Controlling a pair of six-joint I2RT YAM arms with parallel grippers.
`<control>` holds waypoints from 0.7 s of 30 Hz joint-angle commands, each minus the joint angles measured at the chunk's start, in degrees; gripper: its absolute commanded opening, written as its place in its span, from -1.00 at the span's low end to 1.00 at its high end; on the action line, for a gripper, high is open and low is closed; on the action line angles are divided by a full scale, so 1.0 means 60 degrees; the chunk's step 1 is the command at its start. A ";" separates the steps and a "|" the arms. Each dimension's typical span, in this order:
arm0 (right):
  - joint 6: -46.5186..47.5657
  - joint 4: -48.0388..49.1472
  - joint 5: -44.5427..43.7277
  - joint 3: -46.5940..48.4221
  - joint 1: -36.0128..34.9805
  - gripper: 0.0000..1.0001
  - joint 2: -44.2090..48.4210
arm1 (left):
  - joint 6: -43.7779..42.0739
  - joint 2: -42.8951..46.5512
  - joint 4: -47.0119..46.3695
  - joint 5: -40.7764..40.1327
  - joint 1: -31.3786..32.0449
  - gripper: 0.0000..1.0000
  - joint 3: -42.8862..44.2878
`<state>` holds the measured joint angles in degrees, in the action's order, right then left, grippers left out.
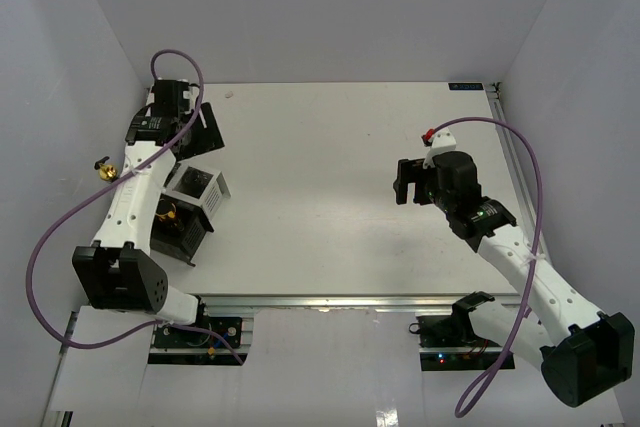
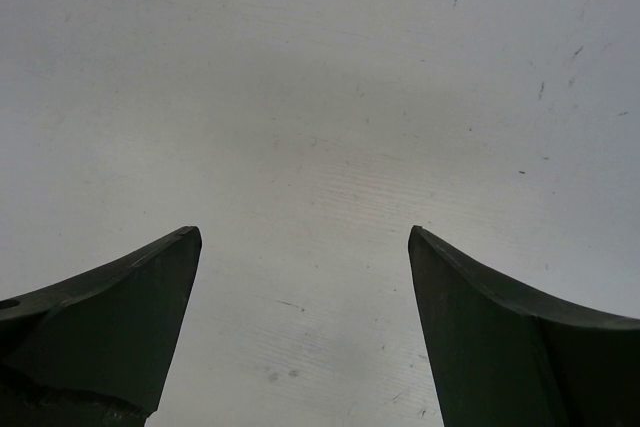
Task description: Organize the condiment bottles
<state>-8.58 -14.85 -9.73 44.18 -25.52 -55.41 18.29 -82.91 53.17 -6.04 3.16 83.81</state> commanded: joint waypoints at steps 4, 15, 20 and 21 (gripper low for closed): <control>-0.0537 -0.0599 0.1720 0.0952 0.0034 0.81 0.0331 | 0.0092 -0.0021 -0.0828 0.1532 0.2439 0.70 0.1235; -0.0855 -0.1859 0.2809 0.1199 0.0019 0.80 0.1754 | 0.1141 0.1272 -0.4214 0.2106 0.5769 0.96 -0.2222; -0.1249 -0.1957 0.2697 0.0898 0.0006 0.81 0.2703 | 0.1630 0.2100 -0.4803 0.1626 0.6885 0.96 -0.3843; -0.1292 -0.2018 0.2637 0.0884 0.0019 0.80 0.2812 | 0.1707 0.2236 -0.4804 0.1553 0.7023 0.96 -0.3955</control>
<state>-14.19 -25.76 5.61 49.99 -25.52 -41.58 25.22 -75.73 29.48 5.17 41.61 63.14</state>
